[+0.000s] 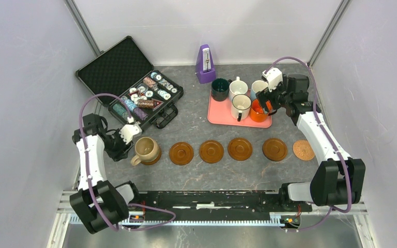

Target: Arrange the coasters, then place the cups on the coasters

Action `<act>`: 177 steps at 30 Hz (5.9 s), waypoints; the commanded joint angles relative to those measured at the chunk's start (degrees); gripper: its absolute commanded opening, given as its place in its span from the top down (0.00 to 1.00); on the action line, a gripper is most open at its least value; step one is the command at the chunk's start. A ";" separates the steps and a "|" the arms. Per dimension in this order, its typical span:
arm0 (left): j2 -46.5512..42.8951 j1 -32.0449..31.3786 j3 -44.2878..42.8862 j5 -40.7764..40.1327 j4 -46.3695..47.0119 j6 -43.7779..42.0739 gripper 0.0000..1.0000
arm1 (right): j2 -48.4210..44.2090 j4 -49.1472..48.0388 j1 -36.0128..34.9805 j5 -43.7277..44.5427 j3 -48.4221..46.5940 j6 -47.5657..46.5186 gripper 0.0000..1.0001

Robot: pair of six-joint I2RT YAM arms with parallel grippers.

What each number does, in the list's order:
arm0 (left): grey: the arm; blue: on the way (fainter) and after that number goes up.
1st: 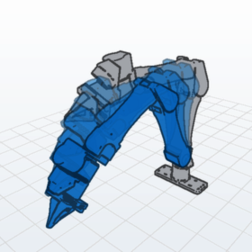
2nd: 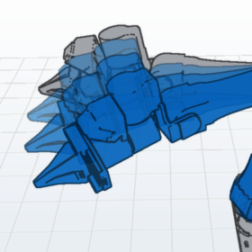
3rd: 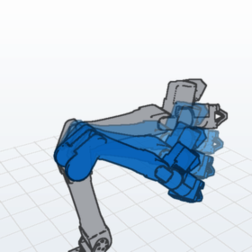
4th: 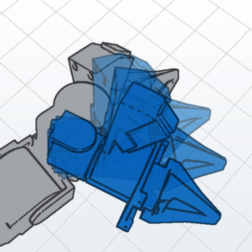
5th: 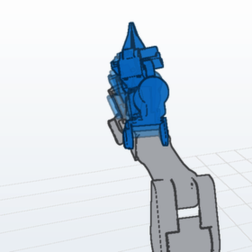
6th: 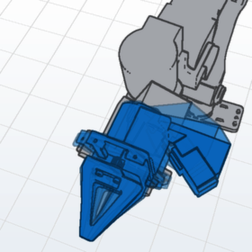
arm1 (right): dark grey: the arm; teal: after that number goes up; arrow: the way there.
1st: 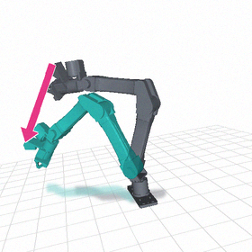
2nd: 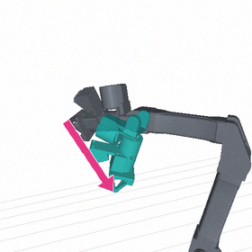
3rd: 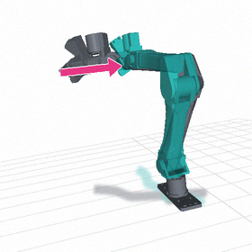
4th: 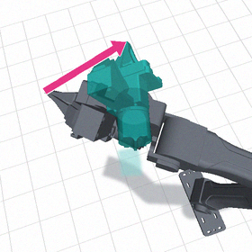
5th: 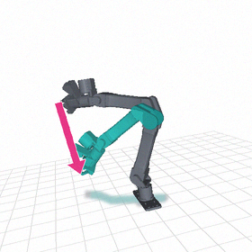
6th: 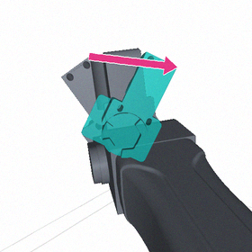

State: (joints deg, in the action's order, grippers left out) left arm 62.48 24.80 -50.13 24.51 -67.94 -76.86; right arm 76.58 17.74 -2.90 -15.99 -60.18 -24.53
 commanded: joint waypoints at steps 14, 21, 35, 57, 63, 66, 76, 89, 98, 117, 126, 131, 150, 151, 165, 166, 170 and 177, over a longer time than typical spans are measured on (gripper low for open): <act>0.47 -1.76 6.53 -4.72 10.52 6.96 0.52 | -1.25 -1.32 0.01 -0.58 1.15 0.54 0.02; -1.64 -4.55 7.39 -3.66 8.78 6.26 0.47 | -1.18 -1.23 -0.01 -0.37 0.86 0.41 0.02; -4.63 -6.09 9.68 -3.33 4.57 4.77 0.36 | -1.93 -1.52 0.02 0.42 1.65 0.28 0.02; -6.73 -7.31 9.38 -0.96 2.33 7.97 0.15 | -0.81 -1.77 0.00 -0.12 1.21 0.48 0.02; -6.75 -7.63 8.38 -0.69 2.33 10.41 0.09 | -0.76 -1.75 0.02 -0.69 1.39 0.53 0.02; -6.59 -7.65 7.45 -0.51 1.36 9.75 0.00 | -0.52 -1.66 0.01 -1.12 1.19 0.71 0.02; -0.47 -7.57 -9.02 0.96 -10.78 6.69 0.00 | 1.98 8.34 0.05 -1.29 -5.45 -3.53 0.02; 12.22 -16.52 -28.98 6.18 -8.97 19.62 0.00 | 14.35 33.66 4.59 -4.15 -22.53 -32.53 0.02; 15.00 -29.59 -29.09 5.11 -2.02 28.88 0.00 | 18.37 28.45 8.96 -9.30 -17.68 -53.17 0.03; 20.17 -36.37 -33.66 2.99 2.11 36.81 0.00 | 33.03 34.07 9.05 -14.54 -25.29 -63.15 0.41; 19.91 -37.28 -33.12 2.90 2.18 35.53 0.00 | 31.19 36.30 9.88 -15.26 -22.72 -61.18 0.68; 19.76 -37.79 -32.34 3.77 2.75 35.91 0.00 | 27.32 35.87 10.91 -15.26 -20.43 -58.96 0.94; 16.80 -38.99 -28.86 7.19 7.91 41.15 0.00 | -15.67 13.60 27.03 -1.39 9.50 -18.85 1.00; 16.98 -39.08 -28.96 7.45 7.90 41.15 0.00 | -18.34 13.32 28.22 0.03 11.68 -17.75 1.00; 22.07 -40.55 -36.46 7.84 5.26 38.60 0.00 | -33.45 10.95 31.89 13.29 25.40 -7.64 1.00; 22.31 -40.68 -36.95 7.60 4.92 38.35 0.00 | -33.91 10.64 32.09 13.51 25.73 -7.46 1.00; 23.18 -41.09 -38.59 7.31 3.35 37.22 0.00 | -33.50 10.51 33.89 14.01 26.08 -8.05 1.00; 24.74 -41.42 -41.45 5.42 0.90 34.67 0.00 | -30.92 15.91 40.02 3.76 25.33 -15.43 1.00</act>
State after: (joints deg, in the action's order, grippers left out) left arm 86.65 -16.40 -88.88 30.30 -64.93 -39.16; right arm 45.10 34.79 35.00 -6.02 -33.30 -35.75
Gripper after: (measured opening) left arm 0.996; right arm 0.209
